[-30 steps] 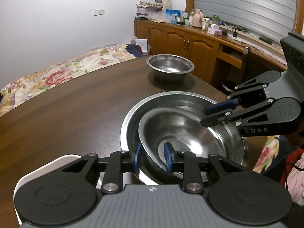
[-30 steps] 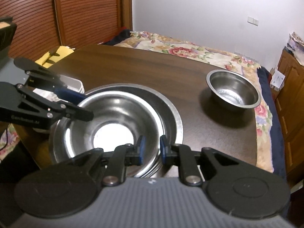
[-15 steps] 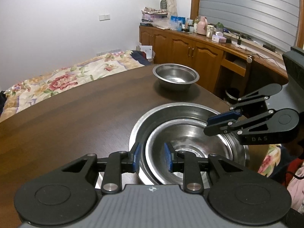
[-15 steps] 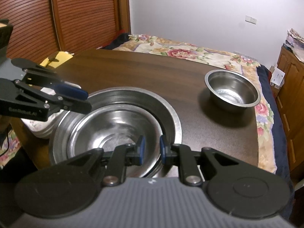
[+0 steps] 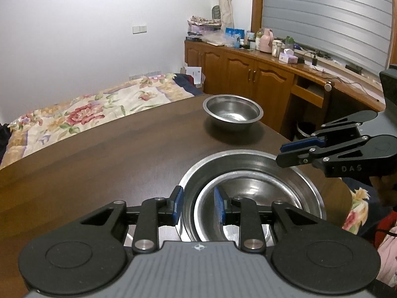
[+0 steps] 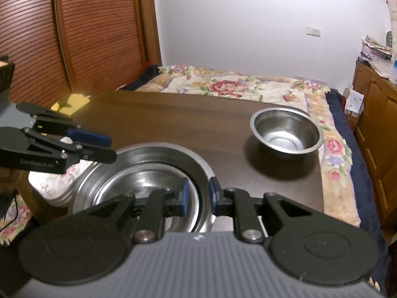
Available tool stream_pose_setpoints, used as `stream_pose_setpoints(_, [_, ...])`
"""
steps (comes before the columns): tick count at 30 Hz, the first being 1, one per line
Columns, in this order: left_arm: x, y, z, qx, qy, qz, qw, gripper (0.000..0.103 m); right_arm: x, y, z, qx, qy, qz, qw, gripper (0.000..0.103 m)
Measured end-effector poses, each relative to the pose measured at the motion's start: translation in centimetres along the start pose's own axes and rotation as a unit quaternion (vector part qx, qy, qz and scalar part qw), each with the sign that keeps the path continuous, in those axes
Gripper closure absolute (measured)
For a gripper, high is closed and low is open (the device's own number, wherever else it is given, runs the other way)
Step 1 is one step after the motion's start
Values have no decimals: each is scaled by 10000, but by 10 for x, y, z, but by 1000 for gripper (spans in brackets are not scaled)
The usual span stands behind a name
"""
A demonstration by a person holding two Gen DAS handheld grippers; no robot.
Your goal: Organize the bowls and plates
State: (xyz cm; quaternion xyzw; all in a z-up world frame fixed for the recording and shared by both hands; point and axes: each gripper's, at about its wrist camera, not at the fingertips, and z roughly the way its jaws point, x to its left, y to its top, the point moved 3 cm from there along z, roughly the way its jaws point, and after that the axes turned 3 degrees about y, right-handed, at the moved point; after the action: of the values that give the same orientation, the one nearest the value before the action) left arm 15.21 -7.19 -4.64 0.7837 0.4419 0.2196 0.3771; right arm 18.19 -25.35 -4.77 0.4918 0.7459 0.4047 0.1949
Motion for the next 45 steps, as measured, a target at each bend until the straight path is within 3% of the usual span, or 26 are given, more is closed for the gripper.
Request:
stream_pose_setpoints(5, [0, 7, 0, -92, 1, -24, 10000, 72, -6, 4, -4, -129, -66, 86, 9999, 83])
stream_pose_setpoints(11, [-1, 14, 1, -199, 5, -57, 9998, 63, -13, 6, -8, -273, -162, 199, 9993, 83])
stream_pose_setpoints(13, [-1, 17, 1, -244, 13, -63, 9997, 59, -15, 7, -8, -314, -194, 236, 9990, 83])
stream_pose_setpoints(17, [-4, 24, 2, -350, 55, -61, 9994, 37, -20, 7, -10, -400, -283, 318, 9983, 82])
stream_pose_setpoints(20, [-3, 29, 2, -461, 58, -115, 9989, 17, -27, 7, -12, -508, -388, 415, 9971, 73])
stream_pose_setpoints(23, [-3, 33, 2, -527, 54, -179, 9984, 13, -34, 7, -14, -614, -493, 553, 9954, 58])
stream_pose_setpoints(28, [-3, 41, 5, -608, 74, -255, 9978, 5, -45, 5, -15, -763, -839, 550, 9920, 21])
stream_pose_setpoints(31, [-4, 44, 8, -642, 120, -244, 9976, 4, -50, 4, -14, -888, -994, 486, 9899, 6])
stream_pose_setpoints(34, [-7, 47, 11, -686, 105, -211, 9974, 4, -54, 3, -13, -945, -1073, 512, 9884, 0])
stream_pose_setpoints(45, [-19, 69, 31, -676, -105, -123, 9976, 4, -71, 6, -8, -1072, -1224, 611, 9848, 0])
